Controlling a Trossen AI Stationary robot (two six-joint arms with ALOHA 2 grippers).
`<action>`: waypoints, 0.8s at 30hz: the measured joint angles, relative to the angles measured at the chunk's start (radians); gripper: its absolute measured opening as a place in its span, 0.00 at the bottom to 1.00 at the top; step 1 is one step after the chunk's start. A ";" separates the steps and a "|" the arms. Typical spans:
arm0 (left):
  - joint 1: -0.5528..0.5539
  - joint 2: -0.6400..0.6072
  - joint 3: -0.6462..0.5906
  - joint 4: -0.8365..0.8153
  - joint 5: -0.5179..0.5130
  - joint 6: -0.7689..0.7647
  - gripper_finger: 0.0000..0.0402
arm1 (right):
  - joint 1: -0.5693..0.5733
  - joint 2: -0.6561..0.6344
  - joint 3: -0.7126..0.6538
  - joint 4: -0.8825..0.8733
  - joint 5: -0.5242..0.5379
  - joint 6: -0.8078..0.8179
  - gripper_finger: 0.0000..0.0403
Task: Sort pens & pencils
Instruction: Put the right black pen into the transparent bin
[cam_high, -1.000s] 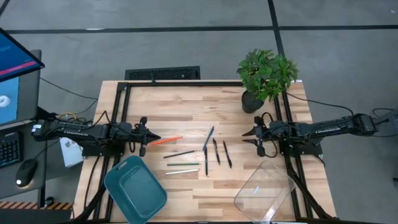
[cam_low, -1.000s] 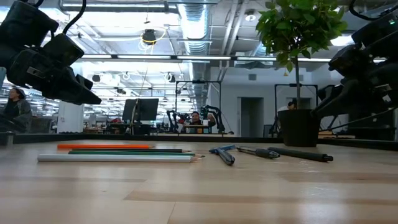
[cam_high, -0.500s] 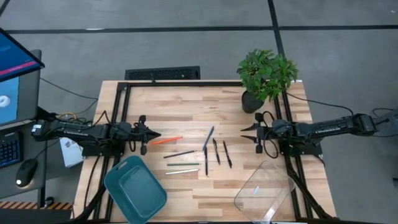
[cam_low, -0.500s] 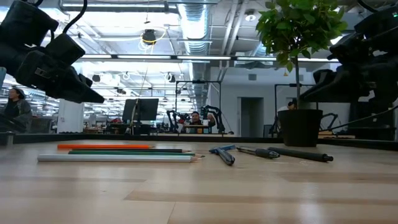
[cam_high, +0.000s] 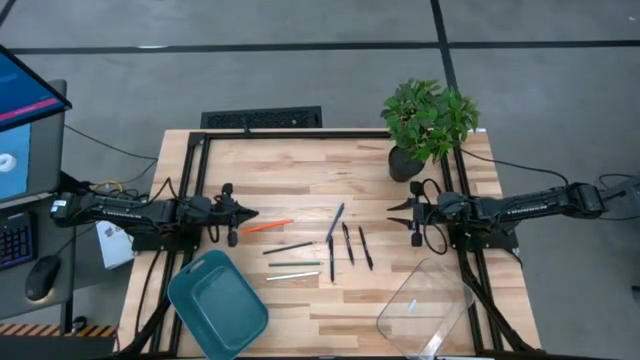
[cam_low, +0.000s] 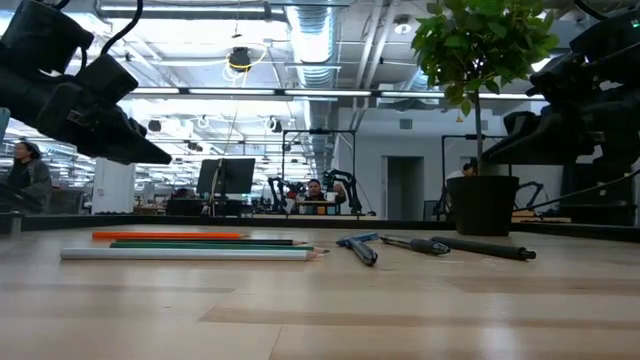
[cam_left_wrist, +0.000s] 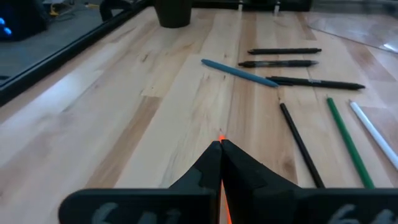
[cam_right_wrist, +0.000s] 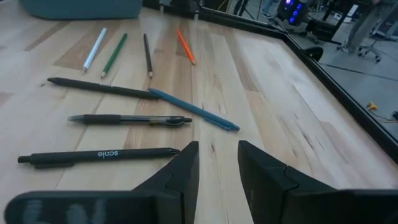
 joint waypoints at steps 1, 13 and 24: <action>0.000 0.000 0.000 0.006 -0.009 -0.008 0.00 | 0.000 0.000 0.000 0.000 0.000 0.000 0.33; 0.000 -0.001 0.042 0.035 -0.052 -0.042 0.00 | -0.034 0.000 0.000 0.138 0.000 0.008 0.33; 0.000 0.001 0.144 -0.035 0.004 -0.056 0.00 | -0.055 0.000 0.110 0.132 -0.007 0.027 0.33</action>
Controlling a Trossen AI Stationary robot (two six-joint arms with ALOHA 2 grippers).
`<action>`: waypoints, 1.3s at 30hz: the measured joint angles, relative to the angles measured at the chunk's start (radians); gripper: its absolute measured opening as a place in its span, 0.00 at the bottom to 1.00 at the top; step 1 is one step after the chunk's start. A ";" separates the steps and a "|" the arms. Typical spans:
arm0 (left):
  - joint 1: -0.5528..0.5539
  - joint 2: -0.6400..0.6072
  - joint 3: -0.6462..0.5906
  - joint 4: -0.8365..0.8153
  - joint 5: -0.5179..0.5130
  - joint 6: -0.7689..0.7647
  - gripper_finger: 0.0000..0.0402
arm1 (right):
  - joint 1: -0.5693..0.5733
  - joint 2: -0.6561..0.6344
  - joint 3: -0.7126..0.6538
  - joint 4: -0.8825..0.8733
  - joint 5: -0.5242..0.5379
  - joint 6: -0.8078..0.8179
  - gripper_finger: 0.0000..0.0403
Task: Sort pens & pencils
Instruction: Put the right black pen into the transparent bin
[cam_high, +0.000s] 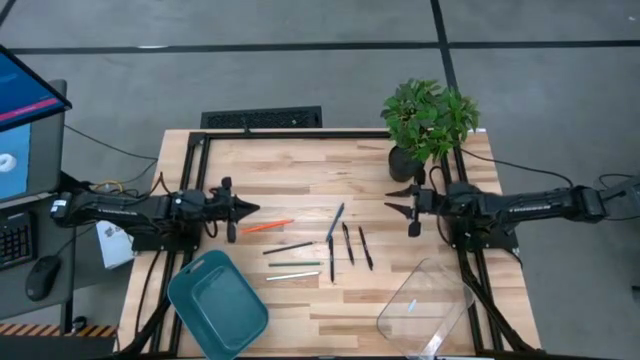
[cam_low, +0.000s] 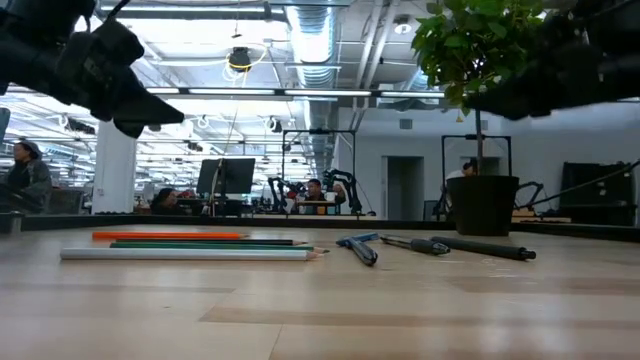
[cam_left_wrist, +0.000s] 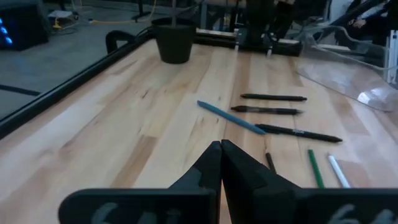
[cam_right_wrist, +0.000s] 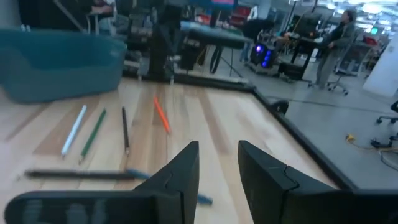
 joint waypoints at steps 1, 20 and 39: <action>0.000 -0.001 0.007 -0.004 0.000 -0.005 0.00 | 0.000 0.000 0.011 -0.002 0.000 0.000 0.33; 0.033 0.000 0.081 0.005 0.016 0.005 0.00 | -0.031 0.112 0.097 0.079 -0.004 0.104 0.33; 0.034 0.000 0.081 0.039 0.053 -0.005 0.00 | -0.065 0.318 0.097 0.237 0.000 0.104 0.33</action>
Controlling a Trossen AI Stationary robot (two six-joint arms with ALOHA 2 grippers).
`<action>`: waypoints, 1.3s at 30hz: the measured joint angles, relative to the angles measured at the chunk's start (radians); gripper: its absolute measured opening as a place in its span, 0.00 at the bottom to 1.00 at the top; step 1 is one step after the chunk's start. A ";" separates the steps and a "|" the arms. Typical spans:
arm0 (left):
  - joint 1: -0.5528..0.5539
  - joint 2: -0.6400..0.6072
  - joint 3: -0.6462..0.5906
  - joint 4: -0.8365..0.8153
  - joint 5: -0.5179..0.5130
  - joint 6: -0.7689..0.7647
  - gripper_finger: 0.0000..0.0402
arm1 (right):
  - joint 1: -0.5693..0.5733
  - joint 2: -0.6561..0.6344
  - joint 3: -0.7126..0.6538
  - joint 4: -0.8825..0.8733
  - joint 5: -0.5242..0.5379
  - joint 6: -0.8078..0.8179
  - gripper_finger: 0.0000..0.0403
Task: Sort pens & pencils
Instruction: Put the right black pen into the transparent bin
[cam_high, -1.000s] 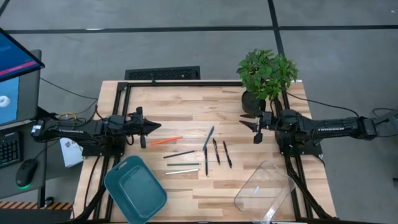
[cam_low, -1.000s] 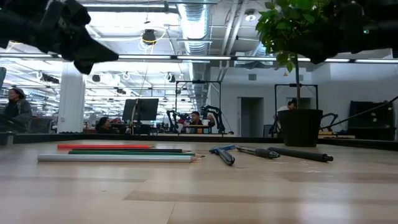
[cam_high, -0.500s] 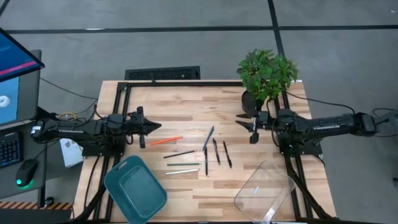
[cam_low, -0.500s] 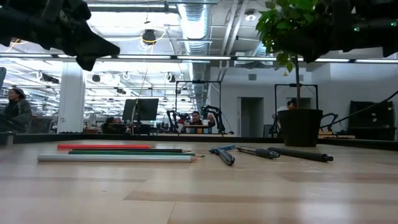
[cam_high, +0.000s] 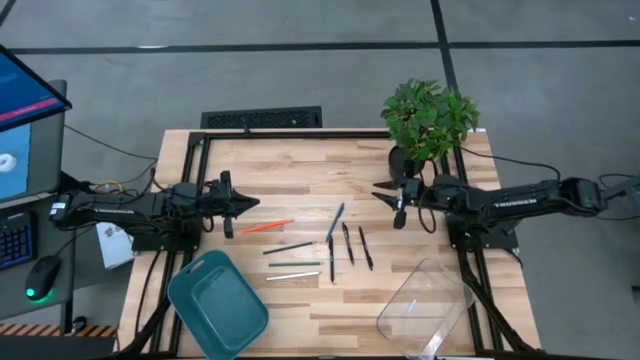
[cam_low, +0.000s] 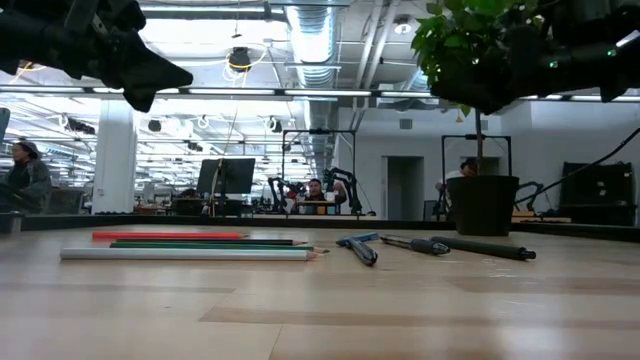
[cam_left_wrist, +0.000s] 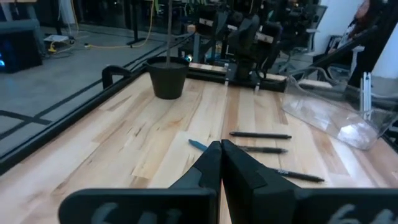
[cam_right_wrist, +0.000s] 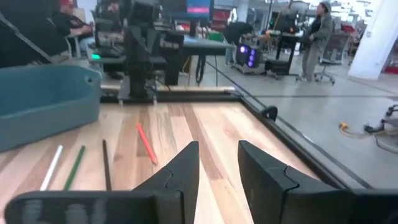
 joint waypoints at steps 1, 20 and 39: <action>0.000 0.000 0.000 0.006 0.000 -0.009 0.00 | 0.000 0.011 0.000 0.007 0.000 0.000 0.33; 0.040 0.052 0.000 0.065 -0.078 -0.046 0.00 | -0.023 0.223 0.024 0.259 0.053 0.061 0.33; 0.054 0.316 -0.001 0.188 0.095 0.002 0.00 | -0.027 0.467 0.160 0.057 0.053 0.114 0.34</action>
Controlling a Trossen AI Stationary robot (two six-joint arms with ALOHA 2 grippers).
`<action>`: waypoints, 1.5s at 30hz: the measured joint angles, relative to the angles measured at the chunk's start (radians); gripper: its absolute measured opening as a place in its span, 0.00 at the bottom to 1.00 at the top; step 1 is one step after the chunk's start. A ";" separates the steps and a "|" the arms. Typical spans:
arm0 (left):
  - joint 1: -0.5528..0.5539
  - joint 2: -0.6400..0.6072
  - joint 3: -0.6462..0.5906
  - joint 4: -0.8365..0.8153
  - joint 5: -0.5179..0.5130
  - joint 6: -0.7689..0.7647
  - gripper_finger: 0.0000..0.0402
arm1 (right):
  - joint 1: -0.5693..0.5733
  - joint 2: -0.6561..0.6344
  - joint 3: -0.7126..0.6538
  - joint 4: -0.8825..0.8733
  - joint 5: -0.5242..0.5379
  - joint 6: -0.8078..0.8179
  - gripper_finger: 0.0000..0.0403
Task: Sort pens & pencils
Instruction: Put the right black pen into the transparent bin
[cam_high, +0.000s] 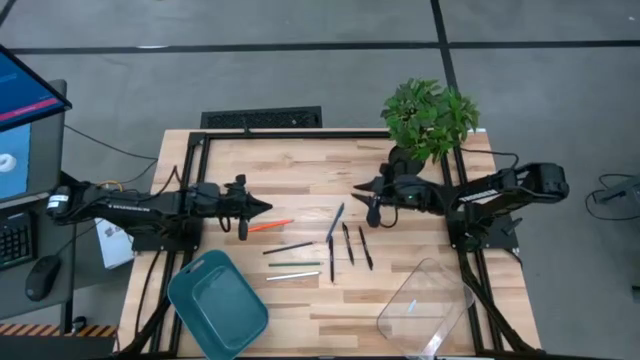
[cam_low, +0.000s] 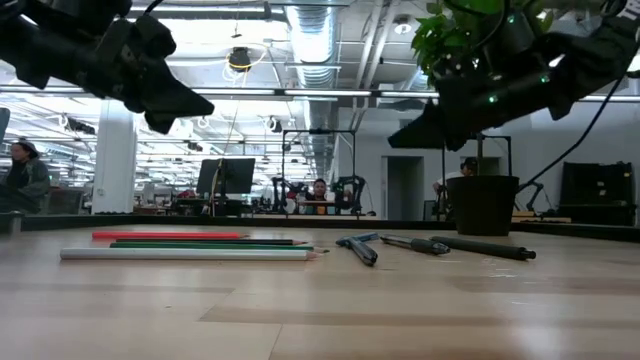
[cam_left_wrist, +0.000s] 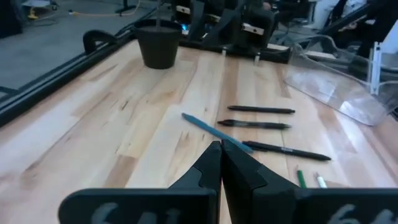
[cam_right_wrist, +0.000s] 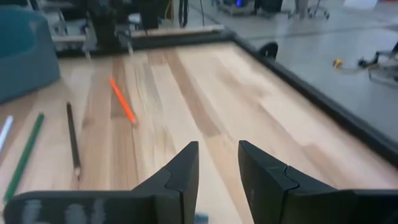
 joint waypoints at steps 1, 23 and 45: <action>0.000 0.005 0.000 0.000 0.000 0.003 0.00 | 0.000 0.000 0.000 -0.016 0.000 0.003 0.34; 0.000 0.104 0.000 0.052 0.073 0.027 0.00 | 0.117 0.000 0.078 -0.317 -0.029 -0.040 0.34; -0.001 0.104 0.000 0.101 0.122 0.048 0.00 | 0.085 0.000 0.117 -0.493 -0.275 -0.107 0.33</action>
